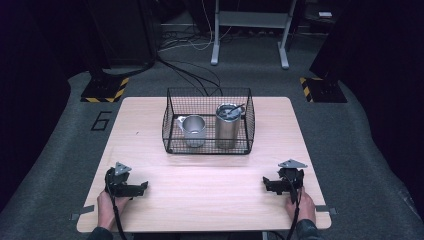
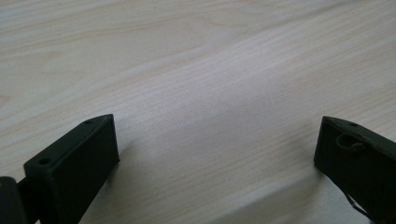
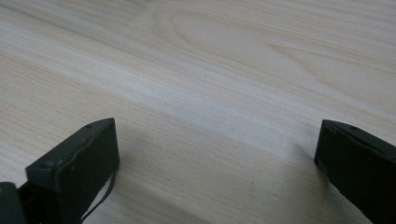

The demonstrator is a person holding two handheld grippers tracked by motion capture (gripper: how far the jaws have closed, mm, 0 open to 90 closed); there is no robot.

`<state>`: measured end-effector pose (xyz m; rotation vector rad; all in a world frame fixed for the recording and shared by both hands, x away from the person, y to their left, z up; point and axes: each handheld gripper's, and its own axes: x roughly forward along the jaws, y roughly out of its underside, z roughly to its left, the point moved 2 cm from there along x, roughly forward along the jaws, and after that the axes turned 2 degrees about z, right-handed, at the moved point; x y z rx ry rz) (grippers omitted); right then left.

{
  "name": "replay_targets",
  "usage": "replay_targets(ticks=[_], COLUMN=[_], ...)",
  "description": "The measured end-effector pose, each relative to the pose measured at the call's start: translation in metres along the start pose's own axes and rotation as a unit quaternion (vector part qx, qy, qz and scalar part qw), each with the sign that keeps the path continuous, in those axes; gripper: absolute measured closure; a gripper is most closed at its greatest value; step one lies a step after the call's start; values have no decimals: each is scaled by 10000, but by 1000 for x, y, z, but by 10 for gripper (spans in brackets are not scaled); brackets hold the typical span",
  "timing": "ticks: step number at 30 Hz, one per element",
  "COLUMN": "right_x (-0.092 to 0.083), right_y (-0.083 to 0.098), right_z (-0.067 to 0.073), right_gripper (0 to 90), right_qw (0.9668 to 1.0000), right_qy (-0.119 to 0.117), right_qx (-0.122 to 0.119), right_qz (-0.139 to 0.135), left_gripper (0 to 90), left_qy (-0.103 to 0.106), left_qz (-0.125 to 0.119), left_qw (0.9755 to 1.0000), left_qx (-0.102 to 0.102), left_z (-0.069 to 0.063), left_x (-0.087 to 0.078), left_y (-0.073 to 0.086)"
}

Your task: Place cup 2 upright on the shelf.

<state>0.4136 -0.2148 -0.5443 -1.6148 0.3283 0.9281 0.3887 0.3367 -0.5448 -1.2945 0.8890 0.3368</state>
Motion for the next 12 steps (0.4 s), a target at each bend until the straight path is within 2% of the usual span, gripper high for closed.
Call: replay_targets(ticks=[3,5,12], right_x=[0,1,1], right_y=[-1,-1,-1], right_z=[1,0,0], right_gripper=[0,0,0], right_qw=[10000,10000,10000], right_qy=[-18,-28,-9], right_qx=[20,-4,-1], right_qz=[-17,-22,-31], left_gripper=[0,0,0], left_qy=[8,-66,-31], left_qz=[-73,-120,-99], left_qw=[9999,9998,9999], left_qx=[-105,-126,-73], left_z=[0,0,-1], left_x=[1,3,7], left_y=[0,-1,-6])
